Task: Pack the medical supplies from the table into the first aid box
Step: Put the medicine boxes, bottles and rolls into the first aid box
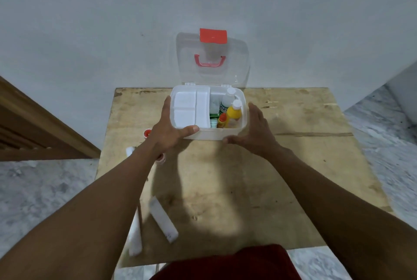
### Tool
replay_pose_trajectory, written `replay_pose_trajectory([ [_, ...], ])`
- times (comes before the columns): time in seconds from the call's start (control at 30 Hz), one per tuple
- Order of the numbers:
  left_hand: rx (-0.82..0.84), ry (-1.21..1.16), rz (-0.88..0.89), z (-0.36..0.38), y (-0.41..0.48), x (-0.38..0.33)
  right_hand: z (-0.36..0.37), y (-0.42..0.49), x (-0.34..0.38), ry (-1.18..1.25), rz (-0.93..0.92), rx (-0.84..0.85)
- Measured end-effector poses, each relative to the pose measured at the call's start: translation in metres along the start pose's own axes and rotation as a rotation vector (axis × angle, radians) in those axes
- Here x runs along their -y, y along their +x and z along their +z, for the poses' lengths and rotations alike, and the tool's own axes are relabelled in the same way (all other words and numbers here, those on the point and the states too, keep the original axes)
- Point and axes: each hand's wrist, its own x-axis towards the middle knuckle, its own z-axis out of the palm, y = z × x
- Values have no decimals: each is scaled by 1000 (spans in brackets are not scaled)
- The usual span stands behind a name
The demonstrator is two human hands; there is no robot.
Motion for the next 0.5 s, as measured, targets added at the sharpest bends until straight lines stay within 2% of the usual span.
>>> replay_pose_trajectory([
  [0.27, -50, -15, -3, 9, -7, -11, 7, 31, -16, 270, -151, 49],
  [0.5, -84, 41, -25, 14, -10, -18, 9, 34, -21, 303, -244, 33],
])
